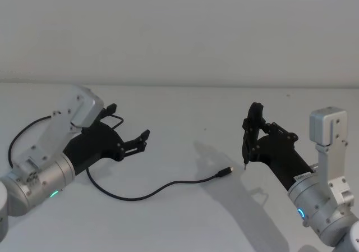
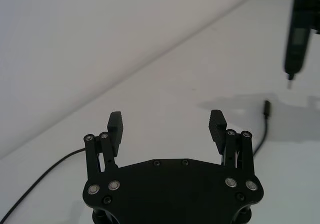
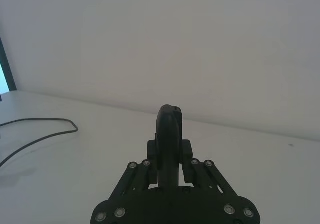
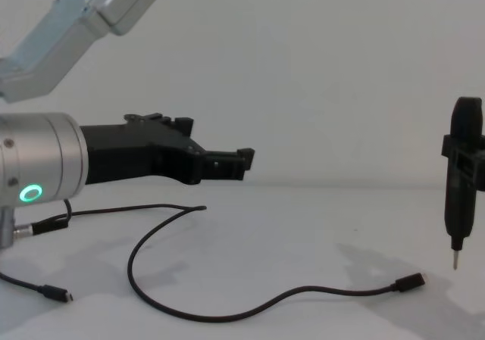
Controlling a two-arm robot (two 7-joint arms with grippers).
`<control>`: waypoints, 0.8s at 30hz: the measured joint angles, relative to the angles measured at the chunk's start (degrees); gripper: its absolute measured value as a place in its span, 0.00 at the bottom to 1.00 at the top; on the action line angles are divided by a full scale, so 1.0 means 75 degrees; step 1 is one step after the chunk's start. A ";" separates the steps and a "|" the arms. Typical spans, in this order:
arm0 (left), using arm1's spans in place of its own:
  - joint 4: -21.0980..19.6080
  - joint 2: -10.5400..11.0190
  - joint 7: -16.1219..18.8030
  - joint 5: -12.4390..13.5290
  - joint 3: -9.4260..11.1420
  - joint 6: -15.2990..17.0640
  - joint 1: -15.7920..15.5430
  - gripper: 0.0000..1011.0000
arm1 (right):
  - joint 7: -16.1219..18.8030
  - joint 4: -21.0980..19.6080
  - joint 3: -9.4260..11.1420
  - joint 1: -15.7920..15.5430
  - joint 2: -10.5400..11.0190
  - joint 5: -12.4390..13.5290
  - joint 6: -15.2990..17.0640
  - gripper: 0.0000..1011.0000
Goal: Pick up the data cable with the one hand.
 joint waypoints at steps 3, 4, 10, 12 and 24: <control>-0.0067 0.0162 -0.0488 -0.0125 0.0070 0.0264 -0.0164 0.99 | 0.0000 0.0000 0.0000 0.0000 0.0000 0.0000 0.0000 0.27; -0.0067 0.0162 -0.0488 -0.0125 0.0070 0.0264 -0.0164 0.99 | 0.0000 0.0000 0.0000 0.0000 0.0000 0.0000 0.0000 0.27; -0.0065 0.0373 -0.1264 -0.0297 0.0263 0.0681 -0.0533 0.99 | 0.0000 0.0000 0.0000 0.0000 0.0000 0.0000 0.0000 0.27; 0.0011 0.0418 -0.1539 -0.0340 0.0387 0.0850 -0.0728 0.99 | 0.0000 0.0000 0.0000 0.0000 0.0000 0.0000 0.0000 0.27; 0.0573 0.0319 -0.2340 -0.0420 0.0895 0.1560 -0.1472 0.99 | 0.0000 0.0000 0.0000 0.0000 0.0000 0.0000 0.0000 0.27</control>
